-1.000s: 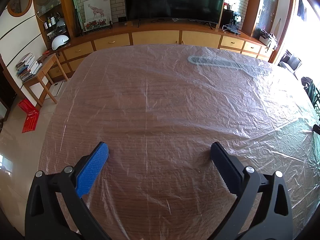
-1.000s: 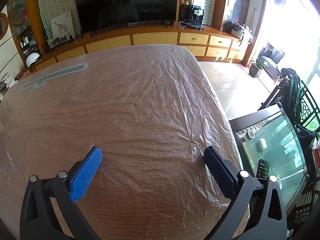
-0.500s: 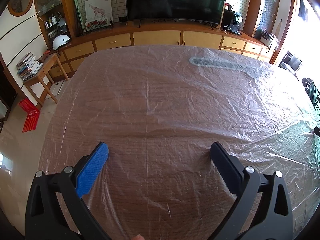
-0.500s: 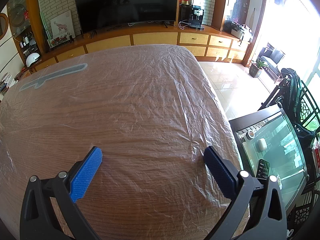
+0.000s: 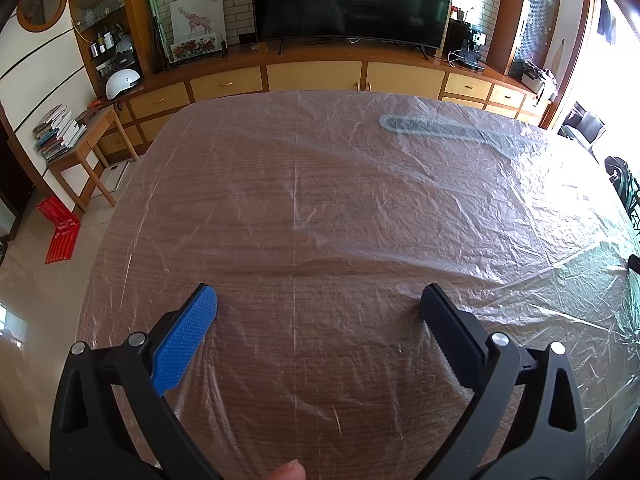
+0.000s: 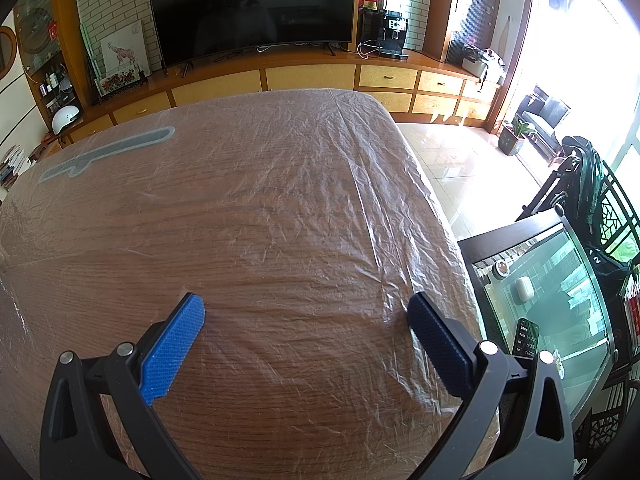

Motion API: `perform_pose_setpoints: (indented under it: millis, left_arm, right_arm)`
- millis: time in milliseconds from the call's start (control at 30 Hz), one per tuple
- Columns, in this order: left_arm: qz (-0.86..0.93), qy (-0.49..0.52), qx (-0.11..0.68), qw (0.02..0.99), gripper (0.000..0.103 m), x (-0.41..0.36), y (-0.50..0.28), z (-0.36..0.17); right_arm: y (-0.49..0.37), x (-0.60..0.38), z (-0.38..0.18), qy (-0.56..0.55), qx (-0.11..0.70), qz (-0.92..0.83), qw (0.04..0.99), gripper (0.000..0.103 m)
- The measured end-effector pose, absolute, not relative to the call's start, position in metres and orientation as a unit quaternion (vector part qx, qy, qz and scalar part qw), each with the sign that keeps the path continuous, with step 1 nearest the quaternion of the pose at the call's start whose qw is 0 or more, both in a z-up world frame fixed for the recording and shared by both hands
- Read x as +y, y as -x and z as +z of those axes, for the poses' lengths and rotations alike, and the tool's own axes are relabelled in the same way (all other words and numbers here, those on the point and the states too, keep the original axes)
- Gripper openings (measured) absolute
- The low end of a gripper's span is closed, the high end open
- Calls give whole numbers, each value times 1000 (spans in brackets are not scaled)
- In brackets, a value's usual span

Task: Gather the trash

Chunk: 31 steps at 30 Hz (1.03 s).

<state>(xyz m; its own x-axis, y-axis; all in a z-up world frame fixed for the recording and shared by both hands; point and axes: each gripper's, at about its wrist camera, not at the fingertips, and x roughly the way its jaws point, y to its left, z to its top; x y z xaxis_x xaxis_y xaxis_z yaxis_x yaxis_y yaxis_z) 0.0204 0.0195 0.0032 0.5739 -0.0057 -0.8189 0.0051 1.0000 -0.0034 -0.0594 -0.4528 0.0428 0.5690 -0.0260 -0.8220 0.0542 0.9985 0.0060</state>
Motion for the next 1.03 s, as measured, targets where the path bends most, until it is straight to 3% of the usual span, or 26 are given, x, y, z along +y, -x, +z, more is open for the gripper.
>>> perform_pose_setpoints:
  millis: [1033]
  left_arm:
    - [1, 3, 461, 887, 102, 24, -24, 4]
  right_arm:
    - [59, -453, 43, -15, 464, -23, 886, 99]
